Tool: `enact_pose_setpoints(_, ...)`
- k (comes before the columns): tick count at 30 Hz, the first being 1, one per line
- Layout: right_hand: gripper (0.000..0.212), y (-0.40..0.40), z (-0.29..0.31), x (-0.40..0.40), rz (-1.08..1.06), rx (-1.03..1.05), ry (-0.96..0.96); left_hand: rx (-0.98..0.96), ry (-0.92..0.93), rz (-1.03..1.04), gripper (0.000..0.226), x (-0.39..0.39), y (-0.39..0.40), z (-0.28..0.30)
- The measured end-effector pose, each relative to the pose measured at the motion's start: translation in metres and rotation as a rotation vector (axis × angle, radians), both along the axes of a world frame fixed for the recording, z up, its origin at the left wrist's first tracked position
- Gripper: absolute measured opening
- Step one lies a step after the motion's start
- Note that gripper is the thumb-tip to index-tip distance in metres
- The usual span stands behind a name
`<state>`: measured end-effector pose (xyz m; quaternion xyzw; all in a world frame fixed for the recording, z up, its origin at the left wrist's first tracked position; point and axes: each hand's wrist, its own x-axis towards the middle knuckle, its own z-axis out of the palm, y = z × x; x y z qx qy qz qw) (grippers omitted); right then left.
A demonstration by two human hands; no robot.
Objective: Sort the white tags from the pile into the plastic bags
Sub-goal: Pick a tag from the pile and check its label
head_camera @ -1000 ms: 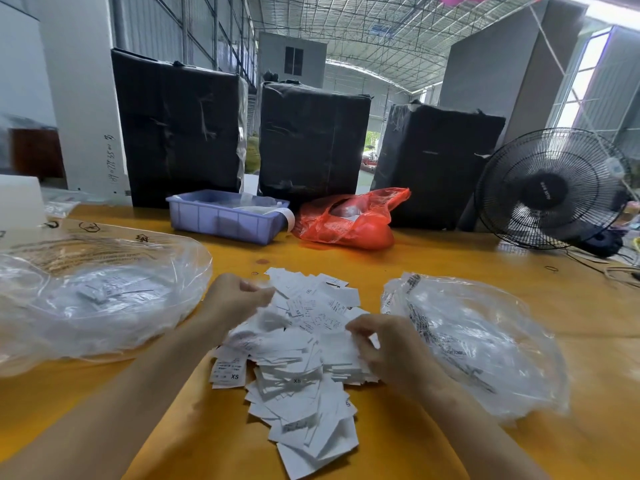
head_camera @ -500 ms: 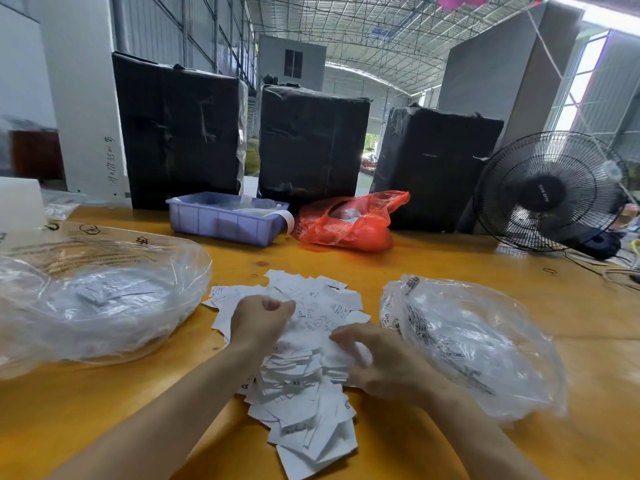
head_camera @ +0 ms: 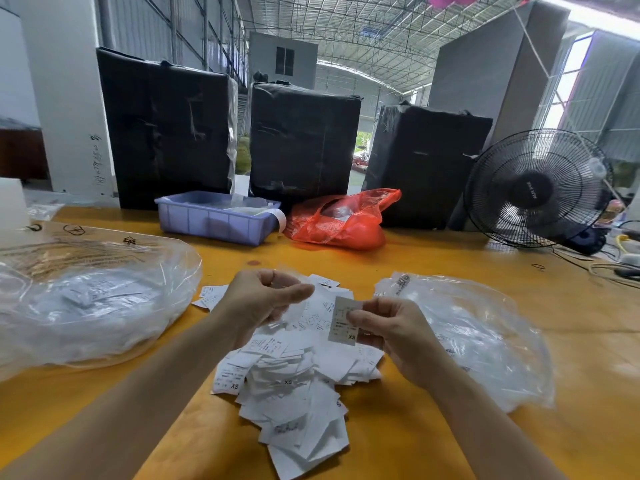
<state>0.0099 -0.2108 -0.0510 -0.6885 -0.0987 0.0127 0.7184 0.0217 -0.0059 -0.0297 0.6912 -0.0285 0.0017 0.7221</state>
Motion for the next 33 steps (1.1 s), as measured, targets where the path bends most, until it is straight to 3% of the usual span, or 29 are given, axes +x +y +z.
enact_pose_setpoints(4, 0.038, 0.005, -0.001, 0.0, -0.007, 0.113, 0.005, 0.012, 0.014, -0.098, 0.038, -0.005, -0.009, -0.003)
enact_pose_setpoints(7, 0.024, 0.007, -0.001, -0.003, -0.058, 0.017, -0.092, -0.015, -0.002, -0.144, 0.032, -0.006, -0.014, -0.006)
enact_pose_setpoints(10, 0.028, 0.012, -0.001, -0.005, -0.135, -0.141, -0.161, 0.003, -0.059, -0.127, 0.035, -0.006, -0.018, -0.009)
enact_pose_setpoints(16, 0.023, 0.021, 0.001, -0.01, -0.082, 0.074, -0.128, 0.137, -0.275, -0.075, 0.04, -0.005, -0.019, -0.011)
enact_pose_setpoints(19, 0.031, 0.018, 0.001, -0.008, -0.199, 0.022, -0.171, 0.121, -0.268, -0.096, 0.036, -0.005, -0.019, -0.012)
enact_pose_setpoints(22, 0.007, 0.018, 0.001, -0.009, -0.102, -0.001, -0.122, 0.171, -0.27, -0.112, 0.034, -0.004, -0.018, -0.014)
enact_pose_setpoints(24, 0.031, 0.019, -0.001, -0.011, 0.011, -0.048, -0.067, 0.224, -0.276, -0.134, 0.035, -0.004, -0.017, -0.014)
enact_pose_setpoints(26, 0.032, 0.023, -0.002, -0.013, 0.024, -0.124, -0.082, 0.249, -0.274, -0.178, 0.038, -0.006, -0.018, -0.013)
enact_pose_setpoints(30, 0.011, 0.023, 0.0, -0.012, -0.055, 0.056, -0.017, 0.295, -0.209, -0.218, 0.041, -0.006, -0.018, -0.013)
enact_pose_setpoints(33, 0.013, 0.019, 0.002, -0.009, -0.094, 0.135, 0.059, 0.233, -0.083, -0.183, 0.023, -0.004, -0.013, -0.012)
